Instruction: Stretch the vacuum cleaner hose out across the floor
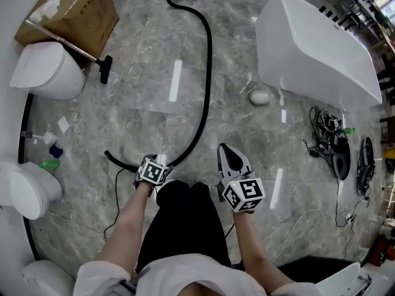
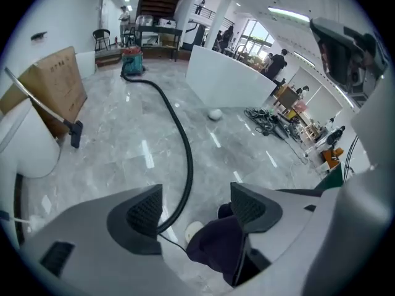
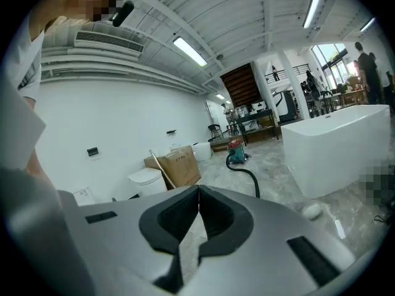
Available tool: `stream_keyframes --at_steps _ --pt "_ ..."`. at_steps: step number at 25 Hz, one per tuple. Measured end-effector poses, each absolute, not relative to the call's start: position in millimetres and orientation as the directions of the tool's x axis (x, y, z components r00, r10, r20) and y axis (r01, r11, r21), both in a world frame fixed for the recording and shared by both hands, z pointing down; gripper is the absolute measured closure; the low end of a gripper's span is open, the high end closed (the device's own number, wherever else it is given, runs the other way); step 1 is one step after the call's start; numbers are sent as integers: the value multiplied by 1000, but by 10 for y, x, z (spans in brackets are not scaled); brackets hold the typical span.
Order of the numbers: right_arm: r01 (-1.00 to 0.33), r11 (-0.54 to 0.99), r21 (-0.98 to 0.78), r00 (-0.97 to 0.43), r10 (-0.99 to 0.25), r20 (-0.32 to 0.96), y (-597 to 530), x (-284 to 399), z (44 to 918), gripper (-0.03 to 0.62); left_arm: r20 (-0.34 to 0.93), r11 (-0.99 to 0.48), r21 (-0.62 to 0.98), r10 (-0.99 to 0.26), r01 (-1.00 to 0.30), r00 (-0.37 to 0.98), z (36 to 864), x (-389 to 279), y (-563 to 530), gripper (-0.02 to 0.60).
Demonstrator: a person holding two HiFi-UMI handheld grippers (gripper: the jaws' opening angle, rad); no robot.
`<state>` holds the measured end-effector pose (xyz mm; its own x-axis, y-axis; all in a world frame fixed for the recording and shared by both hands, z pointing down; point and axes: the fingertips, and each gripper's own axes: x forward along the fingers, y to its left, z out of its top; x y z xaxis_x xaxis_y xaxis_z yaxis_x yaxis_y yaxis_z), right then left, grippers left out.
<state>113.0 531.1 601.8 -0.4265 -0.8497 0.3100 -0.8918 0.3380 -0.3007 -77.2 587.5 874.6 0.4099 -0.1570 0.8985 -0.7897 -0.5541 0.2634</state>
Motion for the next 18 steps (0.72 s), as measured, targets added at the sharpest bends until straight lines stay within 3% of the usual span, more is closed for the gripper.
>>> stream_keyframes --at_steps 7,10,14,18 --pt "-871 385 -305 -469 -838 278 5271 932 5695 580 722 -604 265 -392 -751 570 7805 -628 5491 260" --pt "-869 396 -297 -474 -838 270 5266 891 5511 580 664 -627 212 -470 -749 582 7369 -607 5366 340" --pt "-866 402 -298 -479 -836 266 5282 835 5258 580 629 -614 193 -521 -765 577 6904 -599 5302 398" --pt "-866 409 -287 -484 -831 275 5364 759 4948 580 563 -582 195 -593 -790 576 6326 -579 5326 536"
